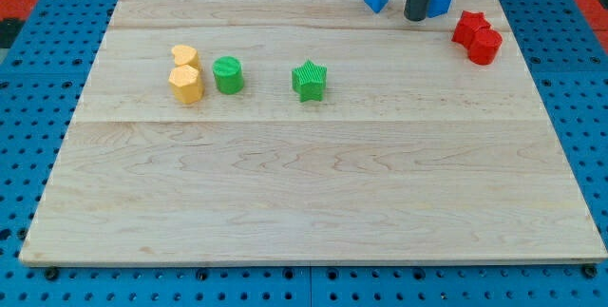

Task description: Push the red blocks to the center right

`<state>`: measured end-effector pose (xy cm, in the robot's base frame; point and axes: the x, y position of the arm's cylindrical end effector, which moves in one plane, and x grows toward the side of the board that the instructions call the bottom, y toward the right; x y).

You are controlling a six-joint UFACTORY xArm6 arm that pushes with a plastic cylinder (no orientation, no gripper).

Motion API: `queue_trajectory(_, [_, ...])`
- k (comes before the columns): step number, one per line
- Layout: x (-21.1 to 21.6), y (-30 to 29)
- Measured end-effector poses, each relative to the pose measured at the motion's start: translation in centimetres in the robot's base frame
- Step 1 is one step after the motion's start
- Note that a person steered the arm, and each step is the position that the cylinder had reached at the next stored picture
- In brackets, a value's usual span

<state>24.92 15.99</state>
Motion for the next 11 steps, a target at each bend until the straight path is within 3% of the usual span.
queue_trajectory(3, [0.3,6.0])
queue_trajectory(6, [4.9,11.1])
queue_trajectory(9, [11.5,3.1])
queue_trajectory(10, [7.2,2.6])
queue_trajectory(11, [3.8,9.9])
